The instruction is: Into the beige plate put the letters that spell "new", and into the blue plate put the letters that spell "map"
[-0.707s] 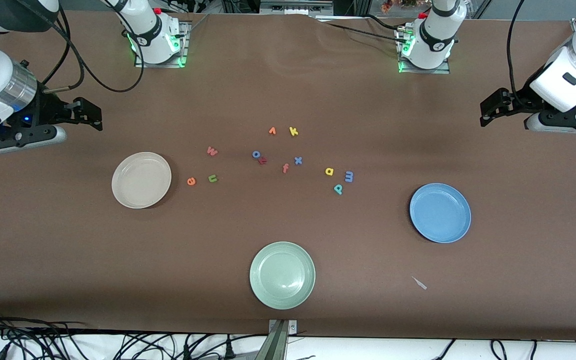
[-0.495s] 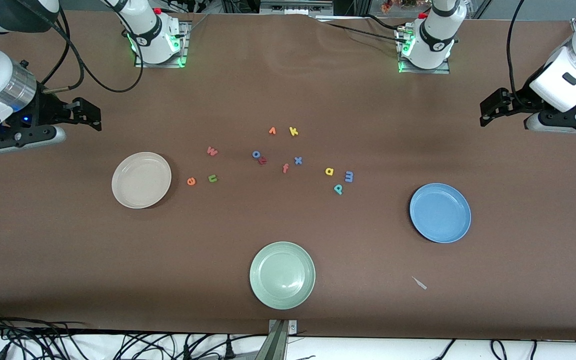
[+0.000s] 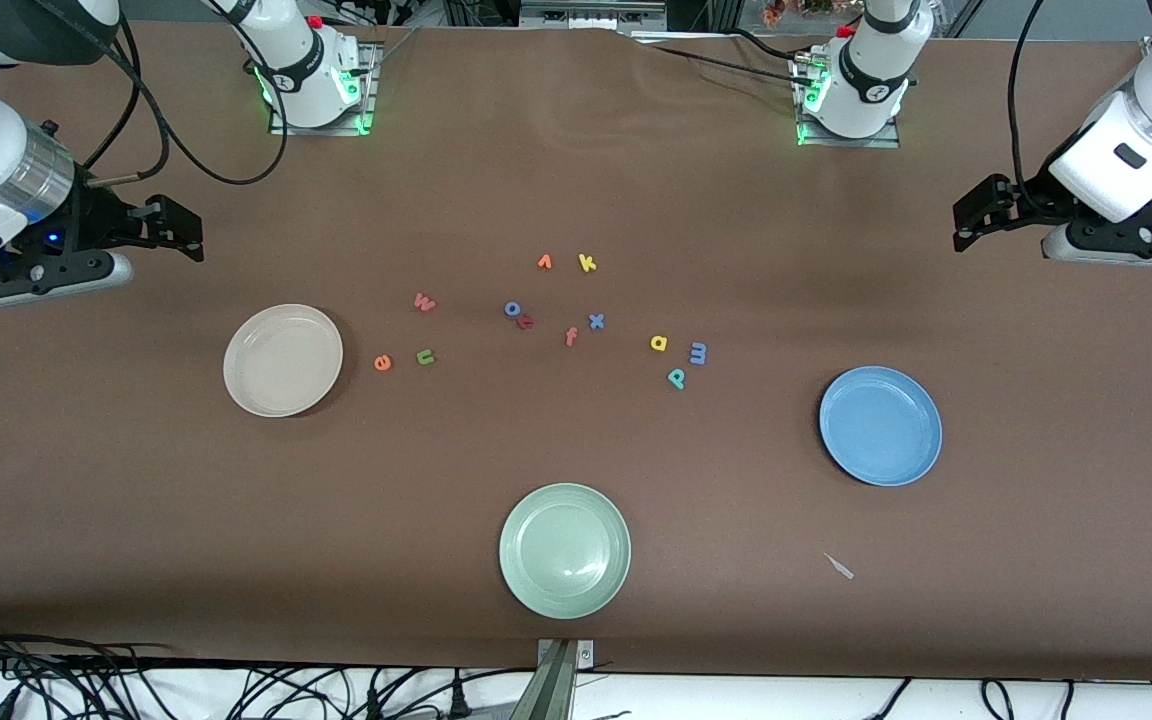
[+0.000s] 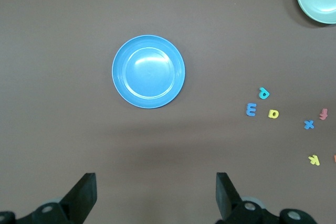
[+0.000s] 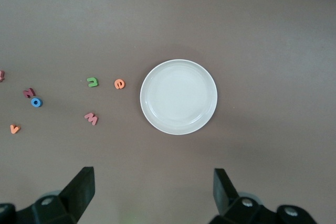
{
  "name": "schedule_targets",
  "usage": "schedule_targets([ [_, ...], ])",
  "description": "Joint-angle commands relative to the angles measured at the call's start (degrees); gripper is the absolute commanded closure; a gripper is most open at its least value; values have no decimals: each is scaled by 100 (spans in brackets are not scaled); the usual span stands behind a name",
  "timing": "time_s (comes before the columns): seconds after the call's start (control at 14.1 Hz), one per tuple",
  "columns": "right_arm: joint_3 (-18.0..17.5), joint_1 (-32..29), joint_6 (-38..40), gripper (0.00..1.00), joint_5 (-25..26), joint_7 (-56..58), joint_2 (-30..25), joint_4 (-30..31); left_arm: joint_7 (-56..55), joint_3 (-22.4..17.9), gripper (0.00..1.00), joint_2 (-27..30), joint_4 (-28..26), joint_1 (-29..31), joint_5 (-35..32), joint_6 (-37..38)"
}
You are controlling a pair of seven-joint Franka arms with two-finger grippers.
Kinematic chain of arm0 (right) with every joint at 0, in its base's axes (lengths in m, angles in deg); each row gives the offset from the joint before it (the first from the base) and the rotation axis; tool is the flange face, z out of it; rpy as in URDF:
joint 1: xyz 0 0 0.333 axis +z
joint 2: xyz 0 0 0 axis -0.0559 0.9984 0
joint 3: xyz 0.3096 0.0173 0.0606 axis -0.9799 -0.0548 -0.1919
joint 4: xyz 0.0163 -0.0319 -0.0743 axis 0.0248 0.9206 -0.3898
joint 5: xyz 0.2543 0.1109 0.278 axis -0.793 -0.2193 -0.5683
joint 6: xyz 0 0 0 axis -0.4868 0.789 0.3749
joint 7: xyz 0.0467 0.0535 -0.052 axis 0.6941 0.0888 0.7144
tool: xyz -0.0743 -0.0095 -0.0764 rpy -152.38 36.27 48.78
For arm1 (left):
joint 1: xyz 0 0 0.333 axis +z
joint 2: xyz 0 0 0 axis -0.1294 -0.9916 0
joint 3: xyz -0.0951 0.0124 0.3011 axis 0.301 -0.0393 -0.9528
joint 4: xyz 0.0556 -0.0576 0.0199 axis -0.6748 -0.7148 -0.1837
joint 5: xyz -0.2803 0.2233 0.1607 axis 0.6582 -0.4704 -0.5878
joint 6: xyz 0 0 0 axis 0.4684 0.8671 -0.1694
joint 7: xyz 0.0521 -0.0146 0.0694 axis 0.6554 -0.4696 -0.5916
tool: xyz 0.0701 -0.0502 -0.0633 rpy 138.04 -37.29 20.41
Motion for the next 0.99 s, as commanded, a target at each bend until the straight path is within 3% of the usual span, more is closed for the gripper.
schedule_targets([
  [0.0,-88,-57,33,0,90,-54,-22,1,-16,7,0,-70,162,2,50,125],
  [0.92,-114,-57,-29,0,81,-62,-75,107,-25,7,0,-61,171,2,50,204],
])
